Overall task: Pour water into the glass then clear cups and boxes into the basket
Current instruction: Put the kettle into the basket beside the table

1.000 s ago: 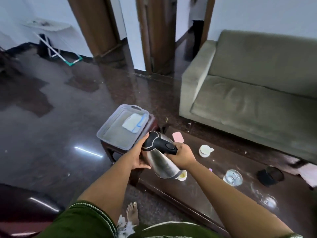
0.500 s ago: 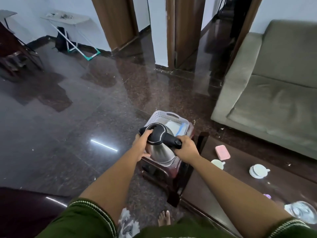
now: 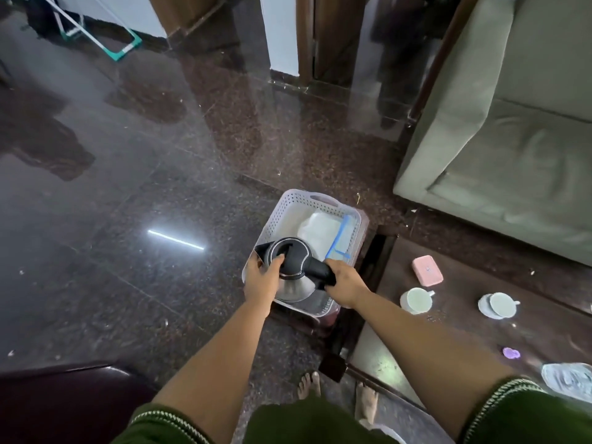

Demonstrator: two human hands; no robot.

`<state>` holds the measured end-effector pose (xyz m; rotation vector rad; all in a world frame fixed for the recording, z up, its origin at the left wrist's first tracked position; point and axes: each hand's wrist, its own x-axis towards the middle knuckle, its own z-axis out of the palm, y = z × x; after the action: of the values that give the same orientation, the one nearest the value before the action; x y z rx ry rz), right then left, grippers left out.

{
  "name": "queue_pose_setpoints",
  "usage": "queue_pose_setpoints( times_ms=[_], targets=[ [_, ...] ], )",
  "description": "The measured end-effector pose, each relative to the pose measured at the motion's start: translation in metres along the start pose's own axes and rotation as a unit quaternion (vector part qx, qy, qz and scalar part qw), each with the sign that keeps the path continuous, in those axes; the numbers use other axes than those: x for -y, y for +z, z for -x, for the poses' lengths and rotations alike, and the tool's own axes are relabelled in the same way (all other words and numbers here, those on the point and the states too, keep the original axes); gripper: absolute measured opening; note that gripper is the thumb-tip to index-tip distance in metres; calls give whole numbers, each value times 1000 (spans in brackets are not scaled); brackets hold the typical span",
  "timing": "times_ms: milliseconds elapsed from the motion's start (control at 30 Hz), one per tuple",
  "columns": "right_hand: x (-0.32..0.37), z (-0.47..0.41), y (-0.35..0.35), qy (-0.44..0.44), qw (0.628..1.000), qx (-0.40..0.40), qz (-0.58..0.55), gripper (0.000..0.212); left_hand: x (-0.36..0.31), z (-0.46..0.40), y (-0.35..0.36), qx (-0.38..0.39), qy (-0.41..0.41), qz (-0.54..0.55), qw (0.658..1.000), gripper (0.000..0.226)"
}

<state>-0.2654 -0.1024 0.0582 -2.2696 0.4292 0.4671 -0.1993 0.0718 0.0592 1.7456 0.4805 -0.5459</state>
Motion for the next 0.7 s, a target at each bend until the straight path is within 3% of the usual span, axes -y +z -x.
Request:
queue_pose_setpoints(
  times_ms=[133, 300, 333, 433, 500, 600, 700],
  targets=[
    [-1, -14, 1, 21, 999, 43, -5, 30, 8, -24, -2, 7, 1, -84, 996, 55],
    [-1, -34, -12, 41, 990, 126, 38, 39, -8, -34, -4, -1, 2, -137, 991, 50],
    [-6, -37, -16, 55, 989, 137, 24, 40, -10, -32, -5, 3, 2, -156, 988, 59],
    [-18, -49, -31, 122, 983, 91, -106, 38, -6, -29, -6, -35, 9, -181, 983, 101],
    [-23, -64, -40, 179, 972, 19, -153, 41, 2, -30, -6, -99, 6, -188, 977, 97],
    [-26, -82, -39, 203, 972, 24, -117, 49, 20, -32, -8, -191, -111, -138, 965, 91],
    [-35, -95, -20, 196, 977, 56, -70, 58, 41, -40, -6, -112, -276, 75, 952, 105]
  ],
)
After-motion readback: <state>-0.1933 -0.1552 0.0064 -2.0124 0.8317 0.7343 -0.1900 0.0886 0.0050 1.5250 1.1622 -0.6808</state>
